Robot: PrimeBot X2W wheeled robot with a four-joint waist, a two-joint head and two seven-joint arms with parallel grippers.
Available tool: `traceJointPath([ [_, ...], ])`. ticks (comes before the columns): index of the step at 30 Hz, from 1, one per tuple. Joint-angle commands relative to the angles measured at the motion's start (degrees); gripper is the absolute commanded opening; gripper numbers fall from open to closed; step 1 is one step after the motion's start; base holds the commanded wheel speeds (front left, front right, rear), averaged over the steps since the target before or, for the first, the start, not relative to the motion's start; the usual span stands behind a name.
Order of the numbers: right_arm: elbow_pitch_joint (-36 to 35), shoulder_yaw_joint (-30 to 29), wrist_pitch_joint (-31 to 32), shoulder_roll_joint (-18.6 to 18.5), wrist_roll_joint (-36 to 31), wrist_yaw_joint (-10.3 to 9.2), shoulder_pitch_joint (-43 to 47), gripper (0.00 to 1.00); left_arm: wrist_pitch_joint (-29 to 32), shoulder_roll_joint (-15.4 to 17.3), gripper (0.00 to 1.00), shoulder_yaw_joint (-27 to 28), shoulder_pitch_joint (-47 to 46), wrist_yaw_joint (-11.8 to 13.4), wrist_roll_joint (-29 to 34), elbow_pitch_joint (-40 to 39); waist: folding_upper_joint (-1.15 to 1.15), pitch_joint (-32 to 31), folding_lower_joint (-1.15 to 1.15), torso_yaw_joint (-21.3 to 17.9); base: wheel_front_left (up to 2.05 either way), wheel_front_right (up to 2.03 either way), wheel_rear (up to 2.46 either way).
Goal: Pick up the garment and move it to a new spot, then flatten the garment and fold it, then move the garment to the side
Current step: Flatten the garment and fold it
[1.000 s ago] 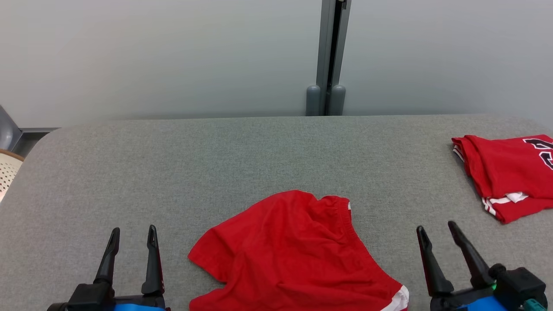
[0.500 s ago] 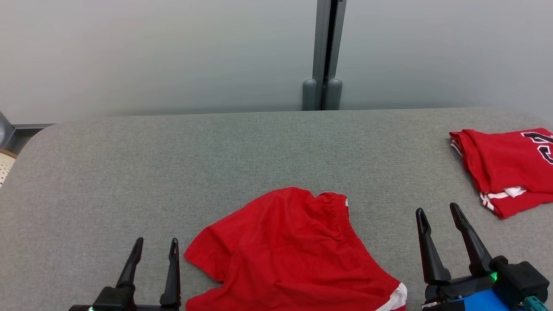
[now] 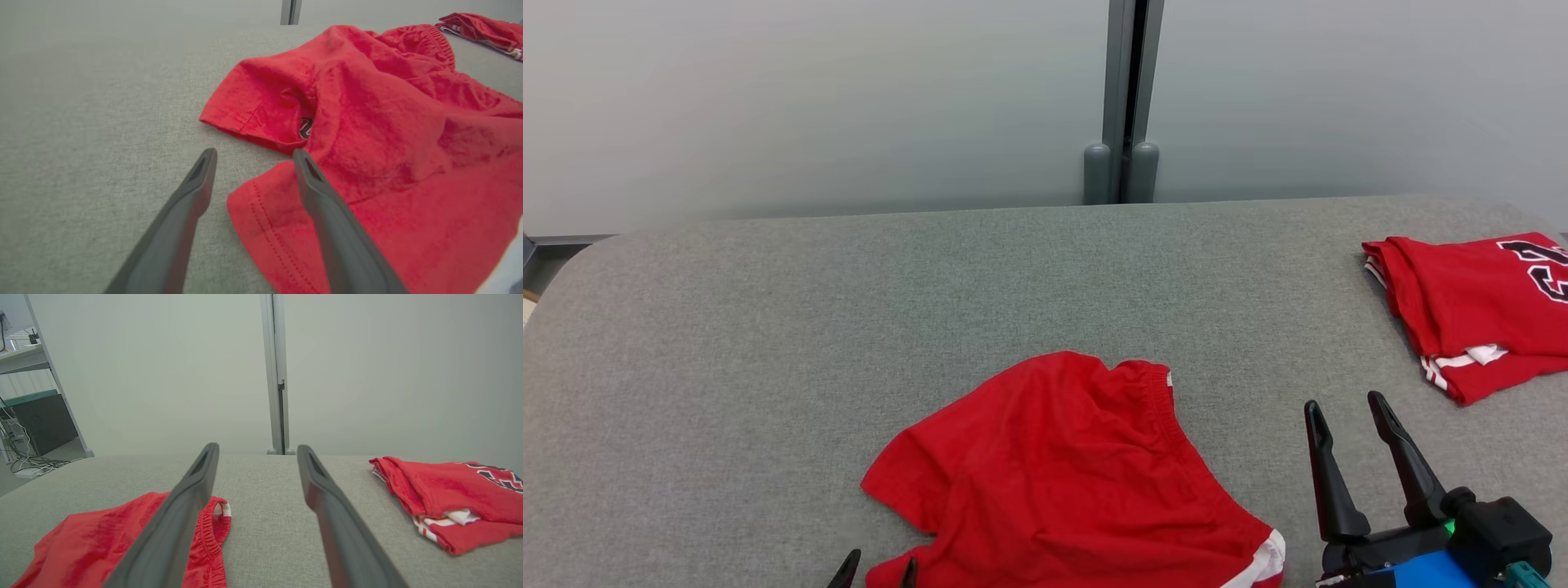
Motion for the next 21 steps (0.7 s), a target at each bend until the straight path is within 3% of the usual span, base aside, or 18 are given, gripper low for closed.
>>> traceJointPath([
  [1,0.2,0.1,-0.2,0.2,-0.1,0.00,0.3,1.00,-0.2,0.4,1.00,-0.3,-0.1,-0.2,-0.6,1.4,0.00,0.2,0.00,-0.1,0.00,0.00,0.00],
  [11,1.0,1.1,-0.2,-0.5,0.4,0.00,-1.2,1.00,-0.9,-0.2,1.00,-2.6,-3.5,-0.5,-2.2,10.0,0.00,0.6,0.00,-1.1,0.00,0.00,0.00],
  [12,1.0,1.2,-0.2,-0.6,0.5,0.00,-1.3,1.00,-0.9,-0.3,0.89,-2.9,-3.9,-0.5,-2.4,10.7,0.00,0.6,0.00,-1.2,0.00,0.00,0.00],
  [13,1.0,1.4,-0.2,-0.7,0.6,0.00,-1.2,1.00,-1.0,-0.4,0.00,-3.5,-4.9,-0.5,-2.3,11.5,0.00,0.6,0.00,-1.4,0.00,0.00,0.00],
  [21,0.7,0.8,-0.2,-0.9,0.9,0.00,-1.0,1.00,-1.2,1.5,0.00,-2.1,-9.8,-0.3,-2.7,10.4,0.00,1.3,0.00,-1.9,0.00,0.00,0.00],
])
